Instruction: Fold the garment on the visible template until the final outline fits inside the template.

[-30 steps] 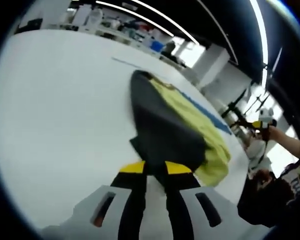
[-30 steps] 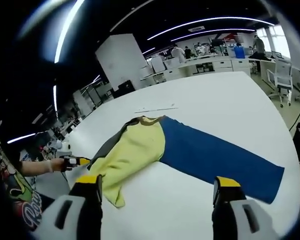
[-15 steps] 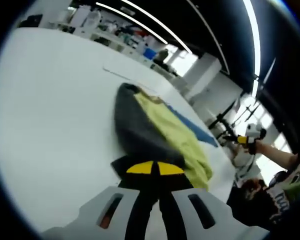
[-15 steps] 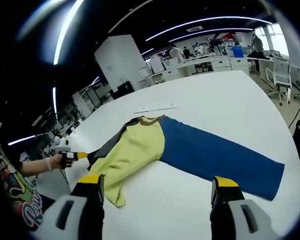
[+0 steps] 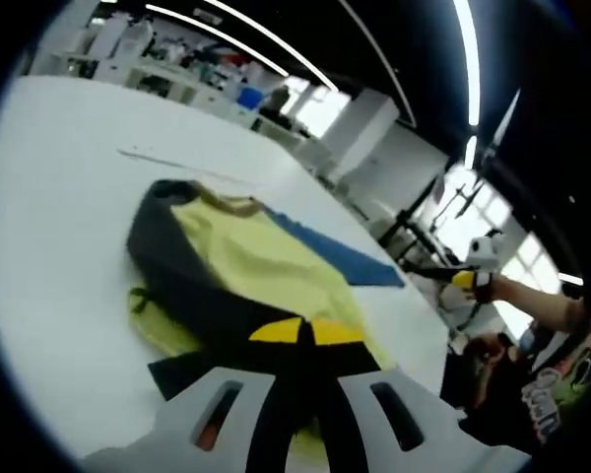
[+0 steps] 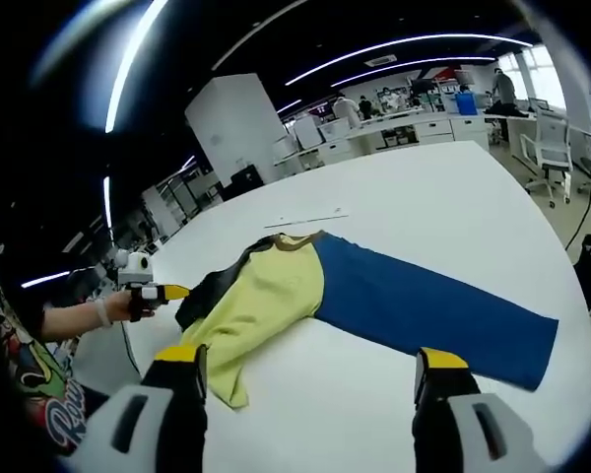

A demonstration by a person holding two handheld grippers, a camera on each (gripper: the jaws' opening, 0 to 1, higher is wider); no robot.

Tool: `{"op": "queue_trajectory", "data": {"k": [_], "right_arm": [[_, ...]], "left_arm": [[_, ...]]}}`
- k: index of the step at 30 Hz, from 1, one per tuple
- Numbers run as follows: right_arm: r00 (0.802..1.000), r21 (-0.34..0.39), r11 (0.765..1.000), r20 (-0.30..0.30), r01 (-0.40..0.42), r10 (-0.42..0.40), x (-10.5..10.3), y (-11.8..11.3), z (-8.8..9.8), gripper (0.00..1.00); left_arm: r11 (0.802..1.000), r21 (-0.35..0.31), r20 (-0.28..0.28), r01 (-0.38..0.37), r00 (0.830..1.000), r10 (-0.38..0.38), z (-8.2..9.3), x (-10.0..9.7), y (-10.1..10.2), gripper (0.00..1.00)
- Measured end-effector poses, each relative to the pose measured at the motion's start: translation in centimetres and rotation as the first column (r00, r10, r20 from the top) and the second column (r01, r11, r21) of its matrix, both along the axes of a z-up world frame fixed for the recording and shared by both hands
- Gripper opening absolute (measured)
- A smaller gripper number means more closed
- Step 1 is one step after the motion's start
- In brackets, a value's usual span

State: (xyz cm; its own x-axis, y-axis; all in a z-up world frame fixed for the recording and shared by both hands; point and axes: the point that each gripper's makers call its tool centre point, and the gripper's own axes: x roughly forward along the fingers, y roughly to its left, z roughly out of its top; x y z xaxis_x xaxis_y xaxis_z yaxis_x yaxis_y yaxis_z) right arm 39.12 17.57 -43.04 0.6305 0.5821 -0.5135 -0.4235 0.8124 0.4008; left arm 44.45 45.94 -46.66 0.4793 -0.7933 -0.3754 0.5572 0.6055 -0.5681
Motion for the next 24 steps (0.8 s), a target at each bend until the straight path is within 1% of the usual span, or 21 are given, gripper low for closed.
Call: {"op": "queue_trajectory", "data": {"k": [4,8,10,14,15,18,20,21,22,24], "right_arm": [[1.000,0.010,1.000,-0.001,0.015,-0.015,-0.3,-0.3,0.0,0.87],[1.000,0.019,1.000,0.002,0.024,-0.024,-0.5,-0.4,0.0,0.87],[1.000,0.020,0.999,0.004,0.025,-0.025,-0.5,-0.4,0.1,0.87],[1.000,0.018,1.000,0.005,0.018,-0.018,-0.5,-0.2,0.0,0.88],[1.000,0.016,1.000,0.007,0.015,-0.015,-0.5,-0.1,0.0,0.89],[1.000,0.016,1.000,0.013,0.010,-0.010,-0.4,0.1,0.0,0.92],[1.000,0.022,1.000,0.015,0.007,-0.007,-0.3,0.2,0.1,0.94],[1.000,0.023,1.000,0.013,0.007,-0.007,-0.3,0.2,0.0,0.95],[1.000,0.019,1.000,0.012,0.005,-0.006,-0.4,0.3,0.0,0.95],[1.000,0.014,1.000,0.008,0.002,-0.002,-0.5,0.4,-0.2,0.94]], "left_arm": [[1.000,0.024,-0.022,0.008,1.000,-0.007,-1.2,0.7,-0.7,0.00],[0.999,0.038,-0.036,0.013,0.999,-0.011,-2.0,0.8,-0.8,0.00],[0.999,0.040,-0.028,0.010,1.000,-0.009,-1.9,0.7,-0.7,0.00],[0.998,0.059,0.010,0.008,1.000,-0.008,-1.4,0.8,-0.4,0.00],[0.998,0.056,0.024,0.005,1.000,-0.006,-1.1,0.9,-0.3,0.03],[0.999,0.050,0.032,0.005,0.999,-0.007,-0.7,0.8,-0.1,0.13],[0.998,0.060,0.063,0.012,0.998,-0.016,-0.3,0.6,0.0,0.25],[0.997,0.074,0.089,0.012,0.996,-0.019,-0.1,0.6,0.2,0.32],[0.997,0.082,0.096,0.012,0.995,-0.020,-0.1,0.5,0.3,0.44],[0.995,0.100,0.110,0.015,0.994,-0.026,0.1,0.2,0.7,0.64]]}}
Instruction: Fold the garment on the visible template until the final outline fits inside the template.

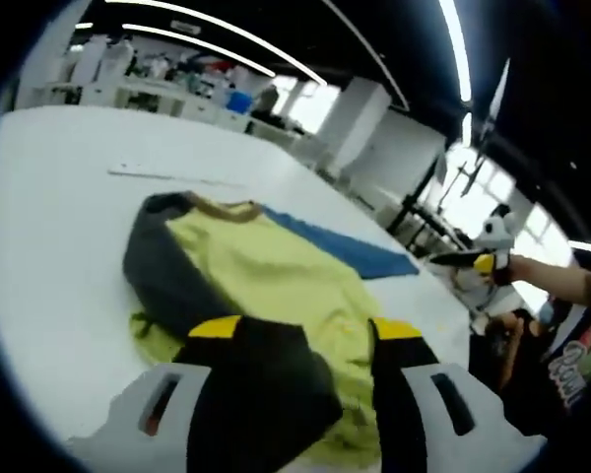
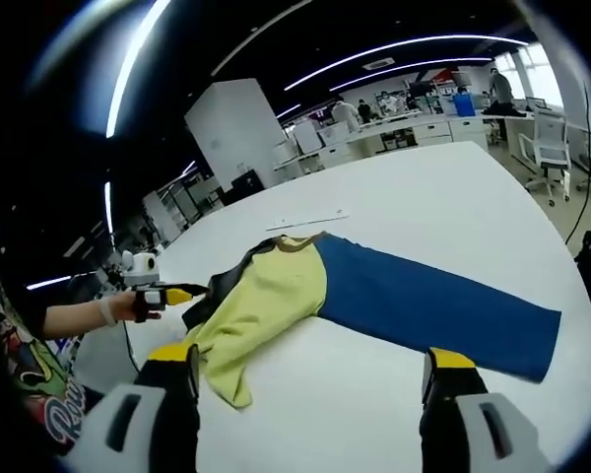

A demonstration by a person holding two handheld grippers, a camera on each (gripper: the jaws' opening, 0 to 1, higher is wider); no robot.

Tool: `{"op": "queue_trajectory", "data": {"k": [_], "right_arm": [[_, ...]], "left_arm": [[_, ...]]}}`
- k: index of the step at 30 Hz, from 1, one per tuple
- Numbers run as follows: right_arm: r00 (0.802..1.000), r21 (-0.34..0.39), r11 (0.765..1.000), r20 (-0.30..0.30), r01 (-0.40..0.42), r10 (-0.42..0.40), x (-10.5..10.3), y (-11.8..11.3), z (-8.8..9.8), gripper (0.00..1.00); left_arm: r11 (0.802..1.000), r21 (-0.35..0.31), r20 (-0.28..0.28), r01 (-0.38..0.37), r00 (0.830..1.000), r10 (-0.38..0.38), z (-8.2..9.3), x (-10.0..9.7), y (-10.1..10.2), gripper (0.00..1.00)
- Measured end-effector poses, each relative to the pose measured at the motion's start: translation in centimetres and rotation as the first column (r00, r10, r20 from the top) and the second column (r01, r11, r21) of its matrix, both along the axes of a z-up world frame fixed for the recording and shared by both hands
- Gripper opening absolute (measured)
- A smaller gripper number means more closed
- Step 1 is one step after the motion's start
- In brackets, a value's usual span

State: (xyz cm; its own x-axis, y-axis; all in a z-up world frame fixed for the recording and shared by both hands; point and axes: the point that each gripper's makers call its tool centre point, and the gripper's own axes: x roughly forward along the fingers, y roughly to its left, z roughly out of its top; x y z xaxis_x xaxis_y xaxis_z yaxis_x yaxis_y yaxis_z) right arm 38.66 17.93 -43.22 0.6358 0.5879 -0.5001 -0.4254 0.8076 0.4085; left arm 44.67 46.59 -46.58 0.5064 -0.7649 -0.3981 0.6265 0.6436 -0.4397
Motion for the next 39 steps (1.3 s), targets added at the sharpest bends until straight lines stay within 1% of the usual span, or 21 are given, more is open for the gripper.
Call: {"op": "queue_trajectory", "data": {"k": [1,2,3,5,6,8,10,15,16,17,19,21,22,24,25,27,29,32,34,36,39], "right_arm": [[1.000,-0.002,1.000,-0.003,-0.001,0.001,-0.1,0.0,-0.1,0.94],[1.000,0.000,1.000,-0.003,-0.002,0.002,-0.1,0.1,-0.2,0.94],[1.000,0.002,1.000,-0.003,0.000,0.000,-0.1,0.1,-0.2,0.94],[1.000,0.006,1.000,-0.005,0.001,-0.001,-0.2,0.2,-0.3,0.94],[1.000,0.008,1.000,-0.009,0.002,-0.002,-0.4,0.2,-0.4,0.94],[1.000,0.008,1.000,-0.013,0.001,-0.001,-0.5,0.3,-0.5,0.94],[1.000,0.011,1.000,-0.017,0.002,-0.002,-0.7,0.4,-0.5,0.94],[1.000,0.022,1.000,-0.025,0.011,-0.011,-1.0,0.4,-0.6,0.93],[1.000,0.023,1.000,-0.025,0.012,-0.011,-1.0,0.4,-0.6,0.93],[0.999,0.026,1.000,-0.029,0.014,-0.013,-1.0,0.4,-0.7,0.92],[0.999,0.026,1.000,-0.031,0.015,-0.014,-1.1,0.4,-0.7,0.92],[0.999,0.027,0.999,-0.032,0.019,-0.018,-1.2,0.3,-0.7,0.92],[0.999,0.029,0.999,-0.033,0.021,-0.020,-1.1,0.3,-0.7,0.92],[0.999,0.032,0.999,-0.036,0.027,-0.025,-1.1,0.1,-0.7,0.91],[0.999,0.032,0.999,-0.038,0.029,-0.028,-1.2,0.1,-0.7,0.91],[0.999,0.031,0.999,-0.041,0.032,-0.031,-1.2,0.0,-0.8,0.91],[0.998,0.031,0.999,-0.043,0.037,-0.036,-1.2,-0.1,-0.8,0.91],[0.998,0.030,0.999,-0.047,0.041,-0.039,-1.3,-0.2,-0.9,0.90],[0.998,0.028,0.999,-0.049,0.040,-0.039,-1.4,-0.3,-1.0,0.90],[0.998,0.030,0.999,-0.052,0.043,-0.042,-1.4,-0.3,-1.1,0.90],[0.998,0.028,0.999,-0.054,0.042,-0.041,-1.4,-0.3,-1.2,0.90]], "left_arm": [[1.000,0.019,0.014,0.005,1.000,-0.006,0.0,-0.1,0.4,0.73],[0.999,0.035,0.017,0.011,1.000,-0.012,0.0,-0.3,0.7,0.77],[0.999,0.044,0.024,0.014,1.000,-0.016,0.0,-0.6,1.1,0.77],[0.999,0.044,0.015,0.009,1.000,-0.010,-0.1,-0.8,1.9,0.74],[0.998,0.055,0.003,-0.015,1.000,0.015,-0.4,-0.7,3.0,0.71],[0.997,0.061,-0.002,-0.036,0.999,0.037,-0.7,-0.5,4.2,0.67],[0.997,0.064,-0.003,-0.051,0.999,0.051,-1.0,-0.3,5.0,0.60],[0.992,0.083,-0.035,-0.098,0.994,0.101,-2.8,0.3,7.1,0.40],[0.992,0.076,-0.031,-0.100,0.994,0.103,-2.9,0.4,7.3,0.37],[0.992,0.077,-0.041,-0.104,0.993,0.108,-3.5,0.5,7.6,0.34],[0.989,0.101,-0.053,-0.110,0.992,0.116,-4.3,0.5,8.2,0.27],[0.989,0.106,-0.047,-0.107,0.993,0.112,-4.6,0.4,8.3,0.20],[0.989,0.107,-0.051,-0.105,0.993,0.111,-4.8,0.5,8.4,0.19],[0.989,0.104,-0.052,-0.105,0.992,0.111,-5.1,0.6,8.3,0.22],[0.988,0.121,-0.053,-0.099,0.993,0.106,-5.4,0.6,8.3,0.22],[0.989,0.115,-0.050,-0.088,0.994,0.094,-5.4,0.5,8.1,0.21],[0.992,0.096,-0.058,-0.083,0.994,0.089,-5.4,0.6,7.9,0.22],[0.997,0.039,-0.073,-0.059,0.995,0.062,-5.0,0.4,7.0,0.23],[0.998,0.029,-0.077,-0.050,0.996,0.052,-4.9,0.3,6.8,0.24],[0.999,0.035,-0.074,-0.038,0.996,0.040,-4.9,0.1,6.4,0.25],[0.999,0.018,-0.070,-0.044,0.997,0.045,-4.7,0.2,6.4,0.27]]}}
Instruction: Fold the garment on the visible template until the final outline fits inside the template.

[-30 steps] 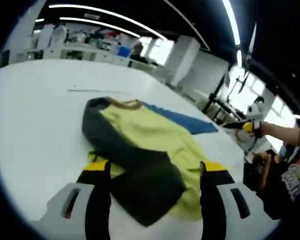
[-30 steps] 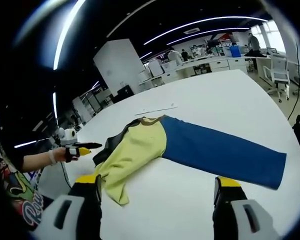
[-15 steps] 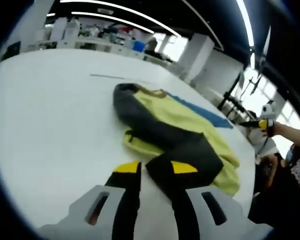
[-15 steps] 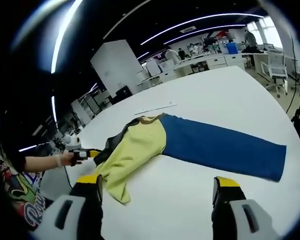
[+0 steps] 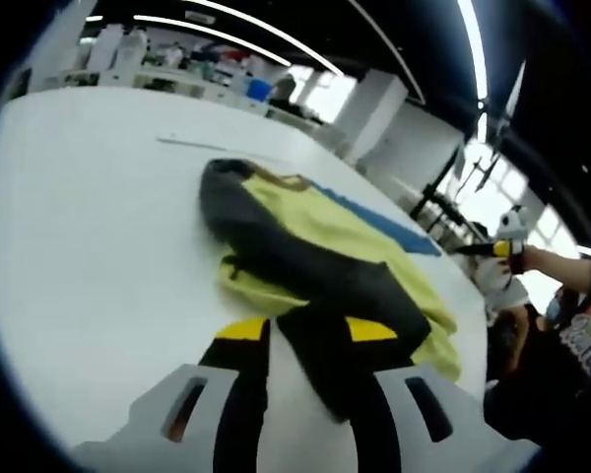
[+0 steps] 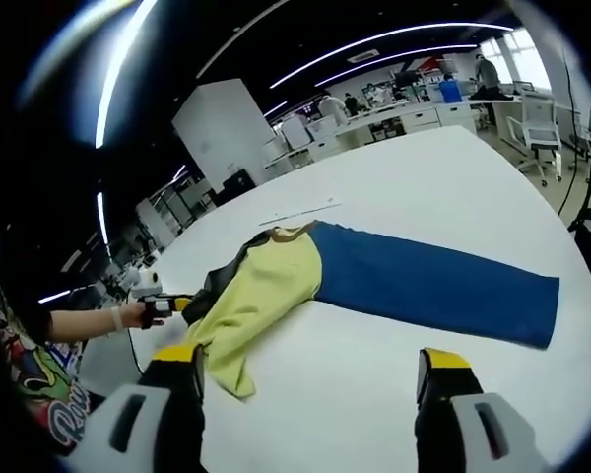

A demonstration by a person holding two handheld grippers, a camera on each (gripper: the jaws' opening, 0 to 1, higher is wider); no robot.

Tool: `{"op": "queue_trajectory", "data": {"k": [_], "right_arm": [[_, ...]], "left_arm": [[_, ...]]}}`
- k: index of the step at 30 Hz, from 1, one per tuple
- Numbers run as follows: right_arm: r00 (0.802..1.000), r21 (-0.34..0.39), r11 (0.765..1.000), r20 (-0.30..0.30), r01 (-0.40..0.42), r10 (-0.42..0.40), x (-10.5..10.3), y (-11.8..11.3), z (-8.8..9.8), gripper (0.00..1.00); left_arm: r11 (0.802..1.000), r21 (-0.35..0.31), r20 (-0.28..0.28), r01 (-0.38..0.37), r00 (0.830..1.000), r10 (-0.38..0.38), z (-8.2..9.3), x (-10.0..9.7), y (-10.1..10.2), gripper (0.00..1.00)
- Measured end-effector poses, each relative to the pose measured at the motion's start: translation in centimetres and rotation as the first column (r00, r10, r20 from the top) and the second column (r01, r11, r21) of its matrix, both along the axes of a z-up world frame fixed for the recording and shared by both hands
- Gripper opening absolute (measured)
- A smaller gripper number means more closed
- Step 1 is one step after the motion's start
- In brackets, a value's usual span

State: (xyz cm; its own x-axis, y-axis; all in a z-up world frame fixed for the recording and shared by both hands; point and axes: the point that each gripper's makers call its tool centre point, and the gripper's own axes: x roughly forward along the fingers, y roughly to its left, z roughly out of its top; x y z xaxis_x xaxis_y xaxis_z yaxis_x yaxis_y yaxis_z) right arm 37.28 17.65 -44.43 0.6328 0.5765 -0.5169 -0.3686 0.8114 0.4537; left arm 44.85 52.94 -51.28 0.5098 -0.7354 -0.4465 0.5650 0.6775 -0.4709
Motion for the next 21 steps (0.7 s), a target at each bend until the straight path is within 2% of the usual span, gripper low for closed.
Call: {"op": "queue_trajectory", "data": {"k": [4,6,8,9,16,21], "right_arm": [[1.000,0.003,1.000,-0.001,0.002,-0.002,0.0,0.1,0.0,0.89],[1.000,0.003,1.000,-0.002,0.001,-0.001,0.0,0.1,-0.1,0.89],[1.000,0.004,1.000,-0.002,0.000,0.000,0.0,0.1,-0.1,0.88],[1.000,0.005,1.000,-0.004,0.000,0.000,0.0,0.1,-0.1,0.88],[1.000,0.011,1.000,-0.004,0.001,-0.001,0.0,0.2,-0.1,0.88],[1.000,0.011,1.000,-0.007,0.008,-0.008,-0.1,-0.1,-0.1,0.87]], "left_arm": [[0.999,-0.022,0.009,0.025,1.000,-0.025,0.6,-0.2,-0.9,0.25],[0.998,-0.048,0.031,0.031,0.999,-0.029,1.2,-0.1,-1.2,0.26],[0.999,-0.032,0.030,0.022,0.999,-0.021,1.4,0.0,-1.2,0.26],[0.999,-0.028,0.057,0.034,0.998,-0.032,1.7,0.0,-1.3,0.26],[0.999,-0.001,0.037,0.039,0.999,-0.039,0.5,0.4,-1.6,0.18],[0.999,-0.005,0.028,0.041,0.999,-0.041,0.4,0.5,-1.7,0.15]]}}
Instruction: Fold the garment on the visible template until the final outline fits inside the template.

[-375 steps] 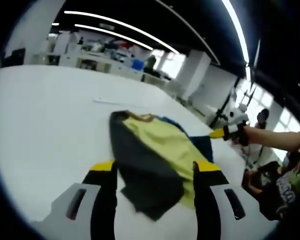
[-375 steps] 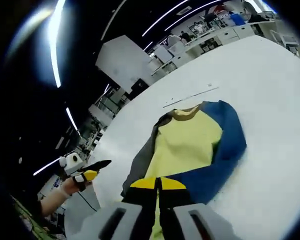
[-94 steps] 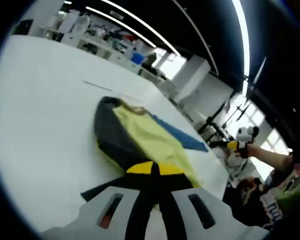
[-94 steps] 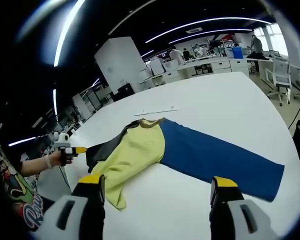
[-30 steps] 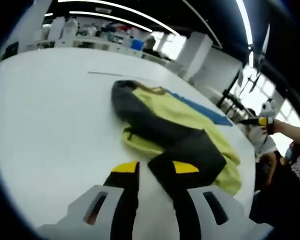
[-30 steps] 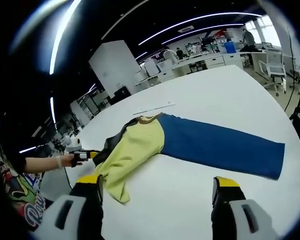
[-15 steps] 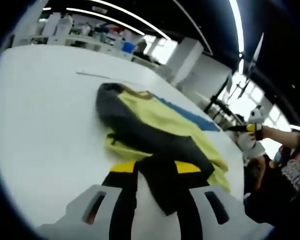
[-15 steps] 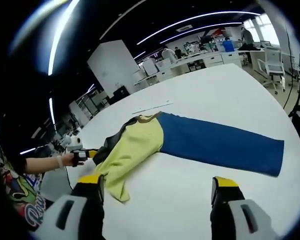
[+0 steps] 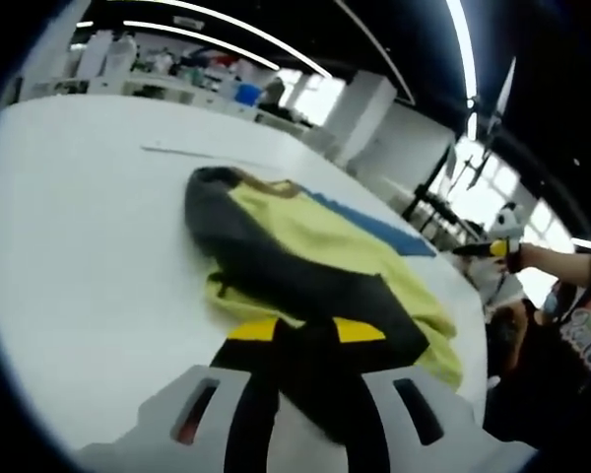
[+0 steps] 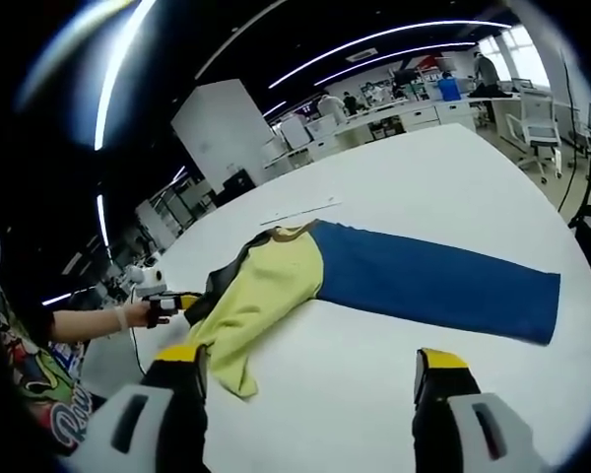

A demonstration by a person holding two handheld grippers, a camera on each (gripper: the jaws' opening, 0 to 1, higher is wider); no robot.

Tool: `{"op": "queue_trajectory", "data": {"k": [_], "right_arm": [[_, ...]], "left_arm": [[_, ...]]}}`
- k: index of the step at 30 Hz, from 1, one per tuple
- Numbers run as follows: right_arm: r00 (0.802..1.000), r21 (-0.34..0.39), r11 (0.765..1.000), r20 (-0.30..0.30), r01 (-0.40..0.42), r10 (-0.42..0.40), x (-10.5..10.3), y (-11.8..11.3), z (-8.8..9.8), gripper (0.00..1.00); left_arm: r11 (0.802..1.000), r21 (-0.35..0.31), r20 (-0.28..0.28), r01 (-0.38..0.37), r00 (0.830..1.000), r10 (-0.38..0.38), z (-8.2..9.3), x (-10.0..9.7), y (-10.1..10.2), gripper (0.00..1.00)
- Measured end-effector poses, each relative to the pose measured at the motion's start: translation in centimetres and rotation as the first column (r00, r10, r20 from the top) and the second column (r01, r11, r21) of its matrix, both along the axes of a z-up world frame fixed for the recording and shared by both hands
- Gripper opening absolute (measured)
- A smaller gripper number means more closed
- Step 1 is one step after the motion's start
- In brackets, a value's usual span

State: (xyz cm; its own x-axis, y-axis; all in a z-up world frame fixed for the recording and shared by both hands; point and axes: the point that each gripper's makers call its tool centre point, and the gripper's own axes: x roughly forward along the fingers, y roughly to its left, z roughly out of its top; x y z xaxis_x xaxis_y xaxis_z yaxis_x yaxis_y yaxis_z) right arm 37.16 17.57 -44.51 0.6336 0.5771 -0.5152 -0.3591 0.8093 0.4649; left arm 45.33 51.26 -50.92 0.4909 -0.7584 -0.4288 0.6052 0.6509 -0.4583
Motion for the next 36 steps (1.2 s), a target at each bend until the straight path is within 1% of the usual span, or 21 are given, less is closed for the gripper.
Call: {"op": "queue_trajectory", "data": {"k": [3,7,13,15,17,20,21,25,29,31,34,35,36], "right_arm": [[1.000,-0.001,1.000,0.001,0.002,-0.002,0.0,-0.1,0.0,0.86],[1.000,0.004,1.000,0.003,0.006,-0.006,0.0,0.0,0.1,0.86],[1.000,0.009,1.000,0.003,0.000,0.000,0.1,0.4,0.0,0.85],[1.000,0.016,1.000,0.004,0.000,0.000,0.1,0.5,0.0,0.85],[1.000,0.016,1.000,0.006,-0.001,0.001,0.1,0.6,0.1,0.85],[1.000,0.015,1.000,0.001,-0.006,0.006,0.1,0.7,-0.1,0.85],[1.000,0.015,1.000,0.001,-0.006,0.006,0.1,0.8,-0.1,0.85],[1.000,0.024,1.000,0.001,-0.004,0.004,0.1,0.9,0.0,0.85],[1.000,0.024,1.000,-0.003,-0.005,0.005,0.1,1.0,-0.1,0.85],[1.000,0.024,1.000,-0.002,-0.007,0.007,0.2,1.0,-0.1,0.85],[1.000,0.029,1.000,-0.001,-0.004,0.004,0.2,1.0,0.0,0.84],[1.000,0.030,1.000,-0.003,-0.003,0.003,0.2,1.0,0.1,0.84],[1.000,0.030,1.000,-0.002,-0.003,0.003,0.2,1.0,0.1,0.84]], "left_arm": [[1.000,0.007,-0.007,0.012,1.000,-0.012,-0.2,-0.2,0.1,0.13],[1.000,0.017,-0.020,0.014,1.000,-0.014,-0.6,-0.4,0.4,0.06],[0.998,0.043,-0.033,0.039,0.999,-0.037,-1.1,-1.1,0.7,0.05],[0.998,0.047,-0.033,0.039,0.999,-0.038,-1.1,-1.1,0.8,0.07],[0.996,0.074,-0.019,0.052,0.999,-0.051,-1.2,-1.3,1.0,0.11],[0.988,0.132,0.012,0.074,0.997,-0.076,-1.1,-1.5,1.6,0.17],[0.986,0.144,0.008,0.080,0.997,-0.082,-1.1,-1.7,1.8,0.17],[0.979,0.191,0.020,0.071,0.997,-0.076,-1.6,-1.5,2.5,0.16],[0.979,0.189,0.032,0.071,0.996,-0.078,-1.6,-1.2,1.9,0.16],[0.974,0.208,0.044,0.085,0.994,-0.096,-1.7,-1.2,1.6,0.14],[0.953,0.284,0.099,0.107,0.985,-0.140,-2.0,-0.8,1.9,0.09],[0.948,0.294,0.105,0.118,0.982,-0.155,-2.0,-1.1,1.7,0.08],[0.948,0.296,0.109,0.116,0.982,-0.154,-1.9,-1.1,1.6,0.08]]}}
